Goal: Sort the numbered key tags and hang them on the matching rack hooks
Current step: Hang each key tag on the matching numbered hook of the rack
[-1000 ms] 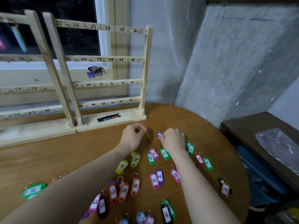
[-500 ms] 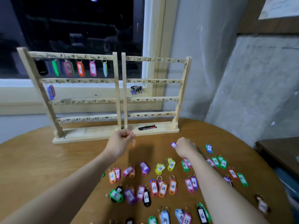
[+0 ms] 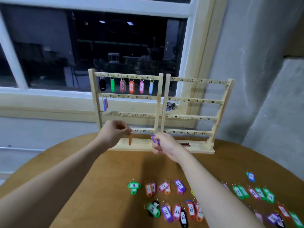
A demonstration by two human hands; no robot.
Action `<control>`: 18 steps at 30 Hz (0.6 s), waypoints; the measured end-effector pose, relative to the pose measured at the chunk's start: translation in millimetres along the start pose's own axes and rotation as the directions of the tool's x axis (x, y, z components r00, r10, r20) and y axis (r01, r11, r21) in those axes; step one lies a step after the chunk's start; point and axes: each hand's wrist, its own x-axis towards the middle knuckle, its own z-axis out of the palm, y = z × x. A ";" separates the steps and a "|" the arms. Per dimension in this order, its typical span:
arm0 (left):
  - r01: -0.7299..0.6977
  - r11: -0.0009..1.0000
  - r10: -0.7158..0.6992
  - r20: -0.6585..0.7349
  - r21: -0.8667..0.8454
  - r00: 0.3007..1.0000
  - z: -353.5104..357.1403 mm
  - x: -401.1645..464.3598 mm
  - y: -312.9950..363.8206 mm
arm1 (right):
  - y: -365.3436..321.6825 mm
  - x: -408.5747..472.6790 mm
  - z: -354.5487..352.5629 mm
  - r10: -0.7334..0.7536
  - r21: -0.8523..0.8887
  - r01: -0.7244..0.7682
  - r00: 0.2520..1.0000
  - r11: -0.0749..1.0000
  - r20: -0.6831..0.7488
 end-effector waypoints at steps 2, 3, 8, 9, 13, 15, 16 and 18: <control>-0.010 1.000 0.011 -0.053 0.016 0.999 -17.8 11.5 0.5 | -13.3 10.9 15.6 -0.011 0.033 0.010 1.000 0.999 0.029; -0.016 0.999 0.018 -0.083 0.033 0.996 -26.1 16.0 0.5 | -19.9 15.4 22.4 -0.023 0.043 0.021 0.999 0.999 0.044; 0.006 0.997 0.009 -0.192 0.075 0.981 -56.6 36.2 2.4 | -49.6 40.0 47.4 -0.047 0.108 0.038 0.996 0.993 0.074; 0.011 0.997 0.005 -0.204 0.078 0.979 -60.1 41.5 3.7 | -55.0 44.6 52.0 -0.047 0.141 0.036 0.996 0.989 0.072; 0.003 0.998 0.011 -0.246 0.057 0.969 -67.4 65.8 11.0 | -76.2 57.5 63.5 -0.045 0.216 0.027 0.996 0.976 0.077; -0.004 0.998 0.021 -0.265 0.066 0.964 -68.6 77.6 15.5 | -85.7 61.7 65.0 -0.062 0.209 0.039 0.993 0.977 0.101; -0.003 0.997 0.025 -0.277 0.078 0.961 -69.1 83.9 16.9 | -90.3 63.4 65.1 -0.080 0.196 0.058 0.991 0.979 0.104; 0.002 0.994 0.030 -0.303 0.107 0.953 -69.3 96.1 17.7 | -97.5 67.4 64.9 -0.134 0.150 0.118 0.986 0.982 0.102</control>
